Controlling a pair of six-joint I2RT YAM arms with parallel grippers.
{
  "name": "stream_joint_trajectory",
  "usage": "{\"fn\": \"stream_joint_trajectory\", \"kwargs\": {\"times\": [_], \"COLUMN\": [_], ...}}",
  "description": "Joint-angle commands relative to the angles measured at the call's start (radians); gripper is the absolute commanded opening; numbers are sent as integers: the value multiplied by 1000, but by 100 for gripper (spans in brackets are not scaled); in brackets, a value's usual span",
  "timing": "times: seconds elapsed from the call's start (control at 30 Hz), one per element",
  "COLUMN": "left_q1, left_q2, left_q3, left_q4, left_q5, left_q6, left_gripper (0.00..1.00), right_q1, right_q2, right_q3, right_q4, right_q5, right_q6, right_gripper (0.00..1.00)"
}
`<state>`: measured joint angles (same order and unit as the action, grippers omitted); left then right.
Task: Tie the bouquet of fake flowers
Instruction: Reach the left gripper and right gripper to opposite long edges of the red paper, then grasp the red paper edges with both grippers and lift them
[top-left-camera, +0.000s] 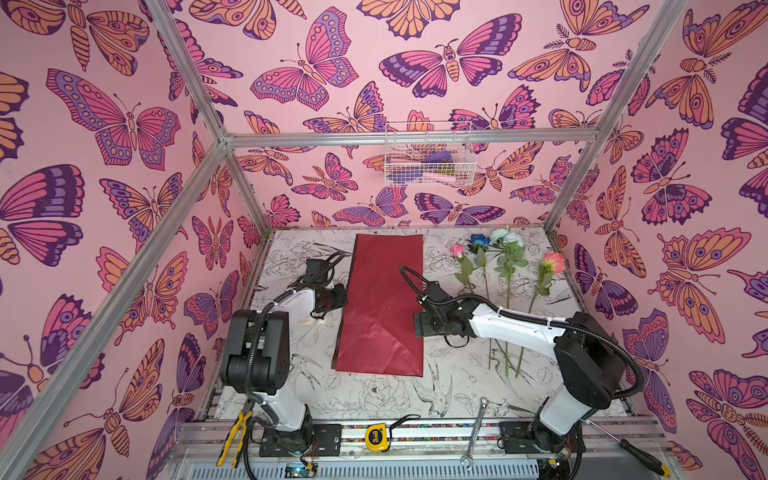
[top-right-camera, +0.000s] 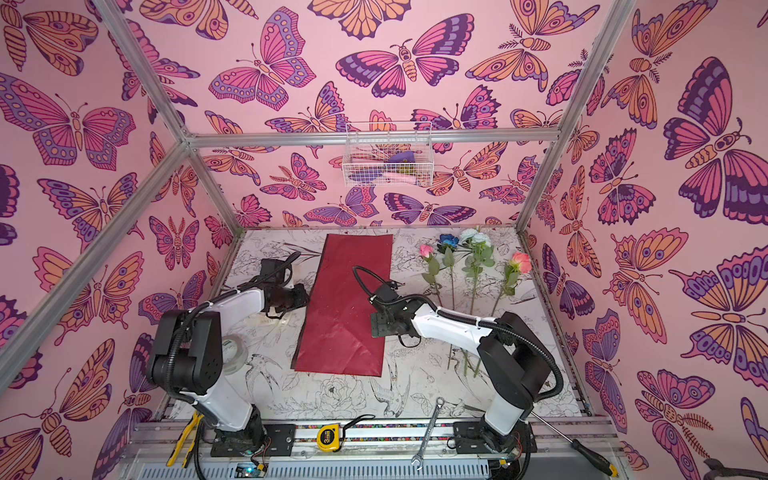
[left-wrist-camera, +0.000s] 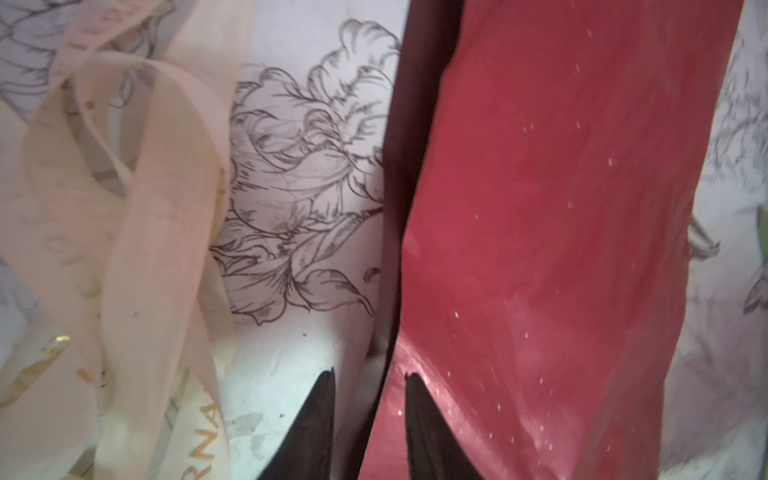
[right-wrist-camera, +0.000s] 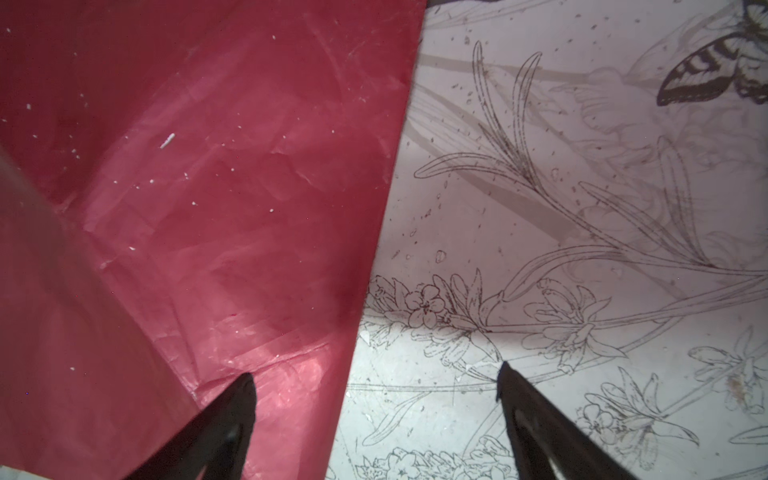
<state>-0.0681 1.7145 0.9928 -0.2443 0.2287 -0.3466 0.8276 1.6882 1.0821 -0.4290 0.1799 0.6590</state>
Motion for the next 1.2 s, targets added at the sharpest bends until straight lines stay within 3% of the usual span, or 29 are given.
{"fn": "stream_joint_trajectory", "kwargs": {"times": [0.0,0.27,0.67,0.93,1.17], "left_q1": [41,68,68,69,49], "left_q2": [30,72,163,141,159], "left_q3": [21,46,69,46,28], "left_q4": [-15,-17,-27,-20,39], "left_q5": [48,163,240,323,396], "left_q6": [24,86,23,16,-40], "left_gripper": [21,24,30,48,50], "right_q1": [11,11,10,4,-30], "right_q2": [21,71,130,170,199], "right_q3": [19,63,89,90,82], "right_q4": [7,-5,-10,10,61], "right_q5": [-31,-52,-72,-108,-191], "right_q6": [19,1,-2,7,23], "right_gripper": [90,86,85,85,84]}}
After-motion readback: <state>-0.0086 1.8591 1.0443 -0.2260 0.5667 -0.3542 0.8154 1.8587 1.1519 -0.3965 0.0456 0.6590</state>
